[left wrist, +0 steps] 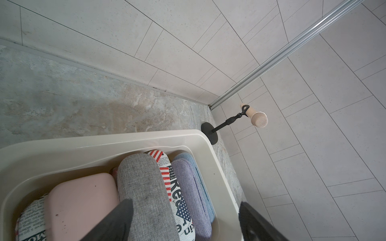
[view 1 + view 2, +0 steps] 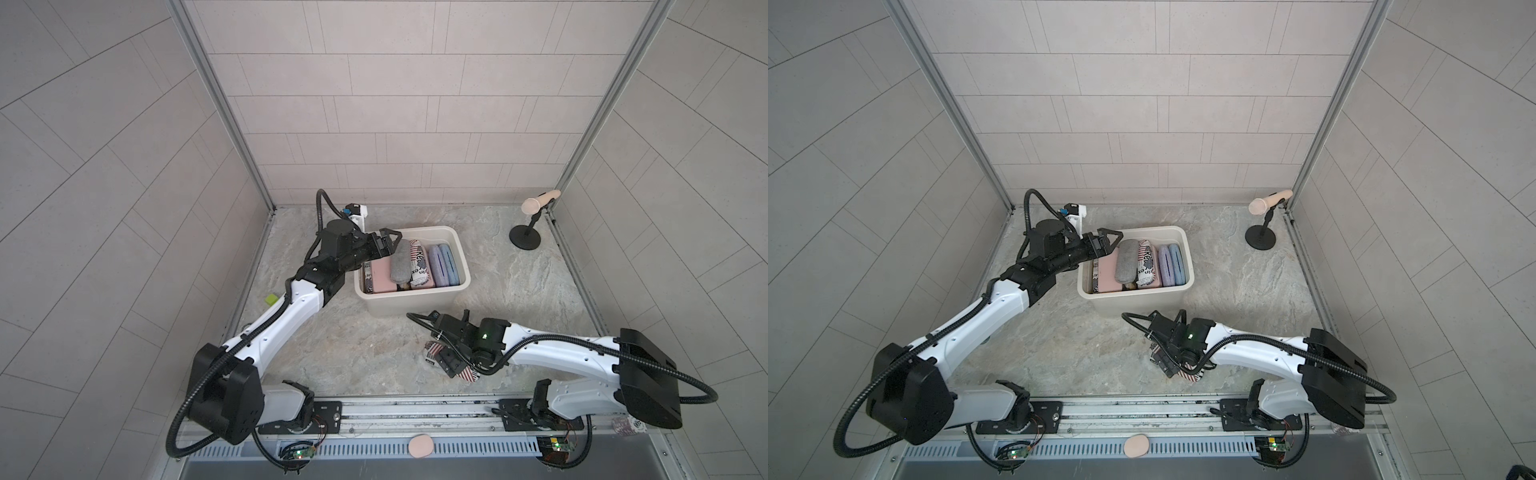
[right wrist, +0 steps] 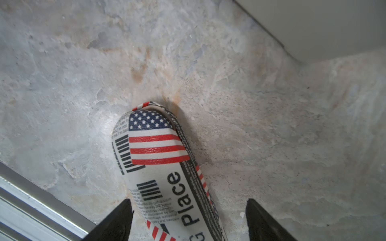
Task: Put the glasses cases into the storage boxes
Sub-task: Adjust the glasses case at the center of the board.
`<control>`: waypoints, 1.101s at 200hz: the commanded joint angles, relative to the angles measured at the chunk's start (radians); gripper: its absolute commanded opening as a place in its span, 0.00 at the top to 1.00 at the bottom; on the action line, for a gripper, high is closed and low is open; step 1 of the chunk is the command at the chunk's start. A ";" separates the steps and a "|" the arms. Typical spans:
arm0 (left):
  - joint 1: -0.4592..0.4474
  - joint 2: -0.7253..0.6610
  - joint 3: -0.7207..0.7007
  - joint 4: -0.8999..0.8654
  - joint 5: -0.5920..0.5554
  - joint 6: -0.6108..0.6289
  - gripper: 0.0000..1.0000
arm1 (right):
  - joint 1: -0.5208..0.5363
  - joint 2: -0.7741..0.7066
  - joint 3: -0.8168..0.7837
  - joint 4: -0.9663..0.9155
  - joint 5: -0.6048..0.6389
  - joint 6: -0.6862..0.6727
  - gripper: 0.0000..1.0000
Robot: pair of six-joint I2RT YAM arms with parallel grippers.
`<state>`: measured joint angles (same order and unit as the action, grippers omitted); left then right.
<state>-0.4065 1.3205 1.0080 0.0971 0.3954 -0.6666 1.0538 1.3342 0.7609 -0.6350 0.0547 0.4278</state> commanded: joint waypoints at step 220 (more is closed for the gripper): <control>-0.003 -0.019 0.024 -0.024 -0.026 0.028 0.13 | -0.169 -0.034 -0.086 0.075 0.083 0.082 0.35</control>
<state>-0.4065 1.3182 1.0080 0.0723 0.3763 -0.6537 0.8951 1.3312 0.6876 -0.5289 0.1005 0.4969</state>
